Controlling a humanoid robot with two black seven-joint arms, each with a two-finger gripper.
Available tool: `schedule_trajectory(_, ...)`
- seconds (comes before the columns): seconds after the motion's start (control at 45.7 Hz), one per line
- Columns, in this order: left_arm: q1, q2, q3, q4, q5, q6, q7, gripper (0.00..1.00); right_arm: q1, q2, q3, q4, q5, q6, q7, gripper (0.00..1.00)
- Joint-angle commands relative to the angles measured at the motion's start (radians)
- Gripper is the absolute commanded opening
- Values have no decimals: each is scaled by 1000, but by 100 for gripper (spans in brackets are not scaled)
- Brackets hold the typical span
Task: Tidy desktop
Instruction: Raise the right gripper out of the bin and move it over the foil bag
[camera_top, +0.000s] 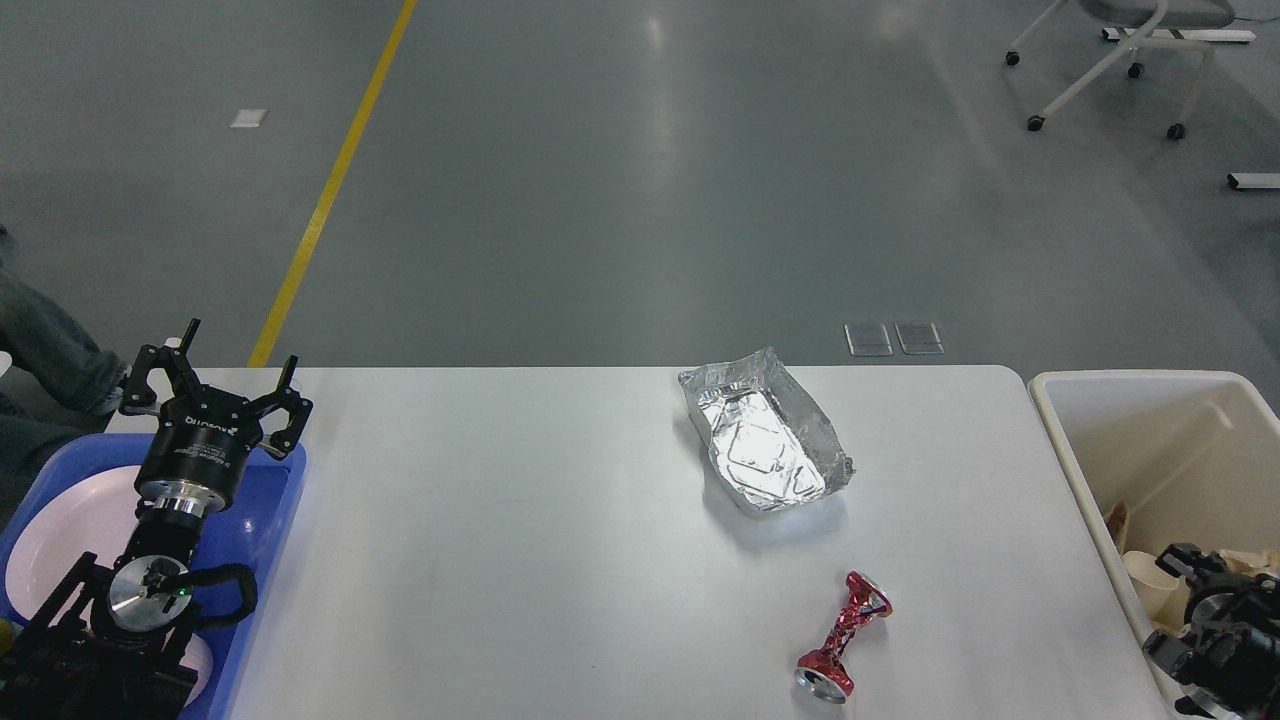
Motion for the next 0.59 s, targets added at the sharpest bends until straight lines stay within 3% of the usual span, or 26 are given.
schedule_trajectory(0.0,0,0,0,0,0,0,0,96,0,1,0,1,0,-2,1,100)
schedule_trajectory(0.35,0,0,0,0,0,0,0,96,19,-1,-3,15,-18,15,7,100)
schedule_trajectory(0.569,0,0,0,0,0,0,0,96,176,-46,-9,116,-109,200,5,100)
